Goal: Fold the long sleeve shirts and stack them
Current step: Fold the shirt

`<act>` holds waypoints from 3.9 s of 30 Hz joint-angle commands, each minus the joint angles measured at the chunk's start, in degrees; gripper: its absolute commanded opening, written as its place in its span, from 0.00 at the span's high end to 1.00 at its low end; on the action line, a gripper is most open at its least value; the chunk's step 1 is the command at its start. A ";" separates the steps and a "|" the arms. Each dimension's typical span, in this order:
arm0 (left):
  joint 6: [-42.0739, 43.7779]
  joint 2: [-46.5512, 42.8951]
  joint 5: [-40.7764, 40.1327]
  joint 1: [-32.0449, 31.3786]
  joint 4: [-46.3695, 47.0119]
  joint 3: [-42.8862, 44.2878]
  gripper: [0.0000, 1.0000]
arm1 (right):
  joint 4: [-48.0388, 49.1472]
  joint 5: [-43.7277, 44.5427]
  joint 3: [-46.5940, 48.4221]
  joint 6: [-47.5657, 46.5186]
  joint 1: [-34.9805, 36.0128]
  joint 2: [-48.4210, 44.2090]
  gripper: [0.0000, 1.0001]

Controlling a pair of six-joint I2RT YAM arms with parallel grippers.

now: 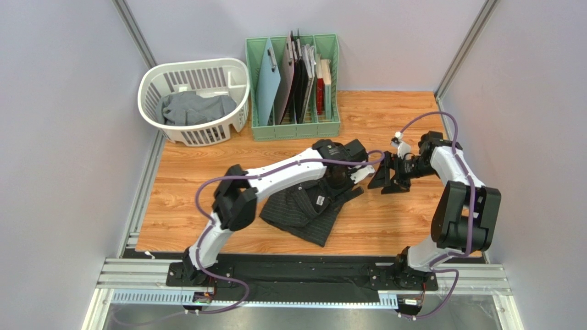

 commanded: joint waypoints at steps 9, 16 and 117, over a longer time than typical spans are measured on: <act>7.62 -30.31 25.40 23.23 7.67 -18.43 0.01 | 5.85 -9.78 1.94 14.68 6.51 14.29 0.24; 8.95 -38.65 25.31 34.59 10.56 -26.07 0.02 | 9.03 -5.41 4.83 16.62 15.91 21.41 0.50; 15.80 -9.57 19.16 30.91 7.32 -31.44 0.66 | 13.24 16.05 10.28 -0.78 21.73 21.59 0.62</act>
